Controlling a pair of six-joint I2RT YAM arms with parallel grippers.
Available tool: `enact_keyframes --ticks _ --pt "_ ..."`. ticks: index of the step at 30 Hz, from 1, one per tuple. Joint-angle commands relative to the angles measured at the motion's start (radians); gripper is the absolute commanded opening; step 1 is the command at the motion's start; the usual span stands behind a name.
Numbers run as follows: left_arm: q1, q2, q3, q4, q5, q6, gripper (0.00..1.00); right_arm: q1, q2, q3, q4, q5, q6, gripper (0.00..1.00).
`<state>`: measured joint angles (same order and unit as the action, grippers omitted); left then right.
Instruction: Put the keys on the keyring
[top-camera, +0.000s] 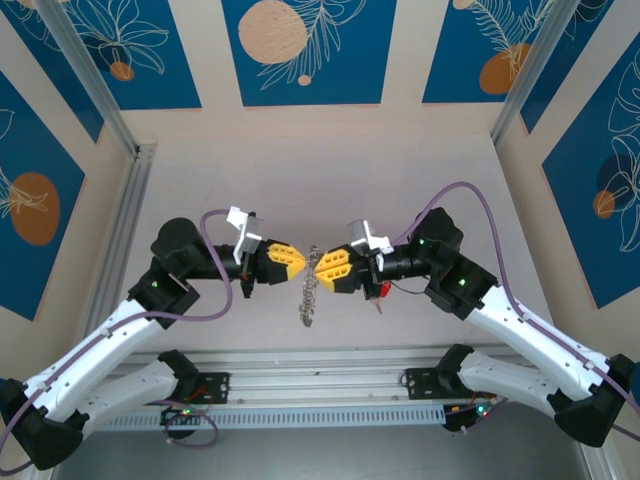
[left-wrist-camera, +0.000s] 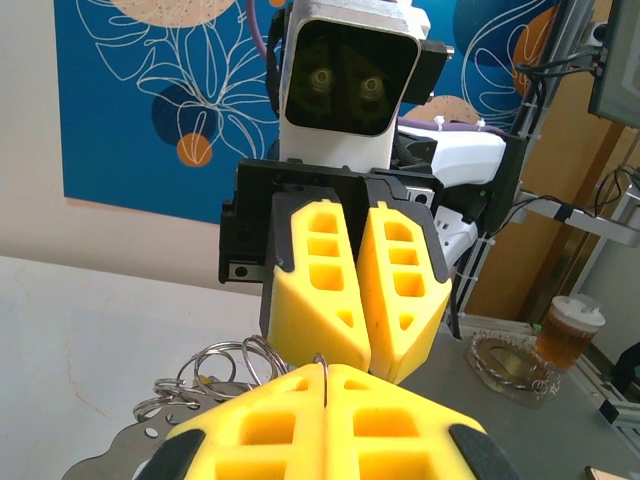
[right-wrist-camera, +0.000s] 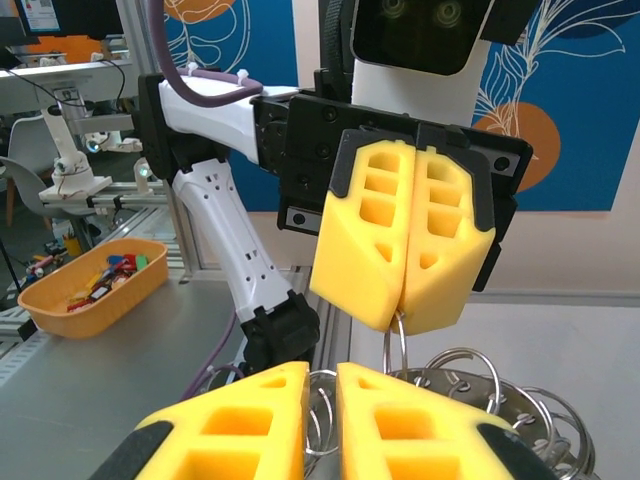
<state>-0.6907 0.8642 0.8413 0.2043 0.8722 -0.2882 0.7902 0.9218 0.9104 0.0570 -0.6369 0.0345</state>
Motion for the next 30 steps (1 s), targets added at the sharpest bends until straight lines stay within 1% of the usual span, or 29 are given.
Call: enact_keyframes --ticks 1,7,12,24,30 --pt "0.008 -0.027 -0.005 0.089 0.03 -0.023 0.0 0.007 0.014 0.043 -0.01 -0.01 0.005 0.15" --pt "0.009 -0.01 -0.015 0.131 0.047 -0.051 0.0 0.01 0.022 0.047 -0.004 0.001 0.013 0.15" --pt "0.007 -0.009 -0.01 0.121 0.049 -0.046 0.0 0.012 0.029 0.045 0.004 -0.005 0.013 0.13" --pt "0.008 -0.01 -0.015 0.121 0.05 -0.042 0.0 0.015 0.036 0.05 0.01 -0.003 0.017 0.13" --pt "0.008 -0.014 -0.014 0.118 0.051 -0.039 0.0 0.015 0.044 0.053 0.012 0.005 0.024 0.09"
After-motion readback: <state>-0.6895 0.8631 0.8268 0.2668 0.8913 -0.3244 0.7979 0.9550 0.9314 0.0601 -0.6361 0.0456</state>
